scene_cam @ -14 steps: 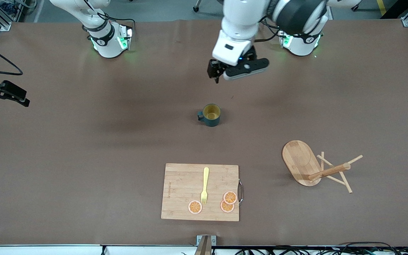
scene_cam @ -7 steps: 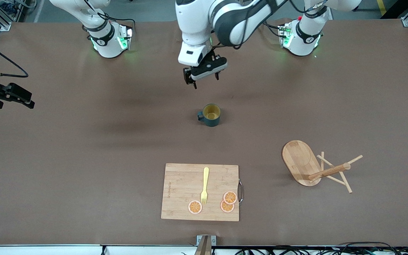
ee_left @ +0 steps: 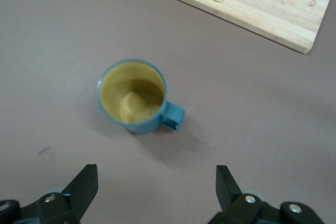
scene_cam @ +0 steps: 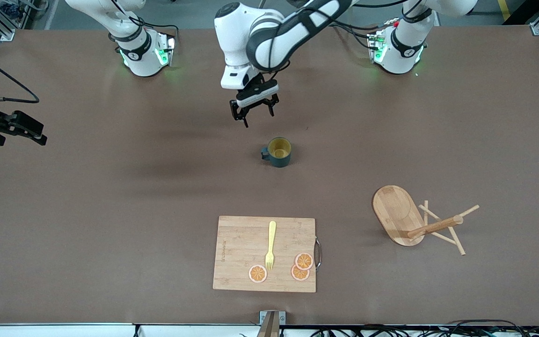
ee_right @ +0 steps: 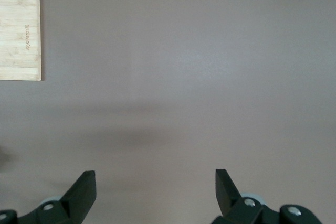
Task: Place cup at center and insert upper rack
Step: 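Move the left gripper above the teal mug's handle, then lower the left gripper and grasp the mug handle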
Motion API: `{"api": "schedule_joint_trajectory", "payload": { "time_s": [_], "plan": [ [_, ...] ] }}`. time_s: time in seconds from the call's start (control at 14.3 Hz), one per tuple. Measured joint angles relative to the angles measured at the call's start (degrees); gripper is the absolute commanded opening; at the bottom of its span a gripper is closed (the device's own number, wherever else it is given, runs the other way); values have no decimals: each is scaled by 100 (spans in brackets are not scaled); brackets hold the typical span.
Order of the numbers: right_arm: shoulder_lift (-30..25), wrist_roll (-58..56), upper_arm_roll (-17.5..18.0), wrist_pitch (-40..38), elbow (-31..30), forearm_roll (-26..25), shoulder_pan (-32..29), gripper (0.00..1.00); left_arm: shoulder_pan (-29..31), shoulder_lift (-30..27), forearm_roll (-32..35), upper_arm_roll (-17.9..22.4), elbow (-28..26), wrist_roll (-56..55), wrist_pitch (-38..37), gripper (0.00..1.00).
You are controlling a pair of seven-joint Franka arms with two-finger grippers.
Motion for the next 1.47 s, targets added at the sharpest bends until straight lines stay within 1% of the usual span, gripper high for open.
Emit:
{"api": "schedule_joint_trajectory", "payload": {
  "time_s": [0.14, 0.28, 0.42, 0.56, 0.63, 0.84, 0.98, 1.12, 1.19, 1.47],
  "plan": [
    [0, 0, 1, 33, -3, 0, 7, 100, -265, 304, 631, 6, 7, -498, 1, 98],
    [0, 0, 1, 41, -9, 0, 8, 100, -473, 546, 1132, 30, 17, -717, 1, 98],
    [0, 0, 1, 42, -11, 0, 8, 100, -608, 715, 1457, 64, 26, -772, 1, 98],
    [0, 0, 1, 43, -13, 0, 8, 100, -735, 826, 1635, 148, 30, -772, 0, 98],
    [0, 0, 1, 43, -14, 0, 8, 100, -867, 857, 1686, 287, 31, -770, -2, 98],
    [0, 0, -10, 43, -17, -3, 5, 100, -1650, 912, 1702, 1105, 36, -769, -7, 99],
    [-1, 0, -16, 43, -16, -3, 3, 100, -2089, 969, 1702, 1509, 52, -775, -31, 99],
    [-1, 0, -15, 46, -17, -3, 4, 100, -2287, 1034, 1795, 1691, 86, -779, -50, 99],
    [-1, 1, -14, 47, -17, -3, 4, 100, -2314, 1065, 1955, 1731, 98, -817, -53, 99],
    [-1, 1, -15, -54, -20, -3, 4, 100, -2315, 1302, 2881, 1777, 104, -1383, -310, 99]
  ]
}}
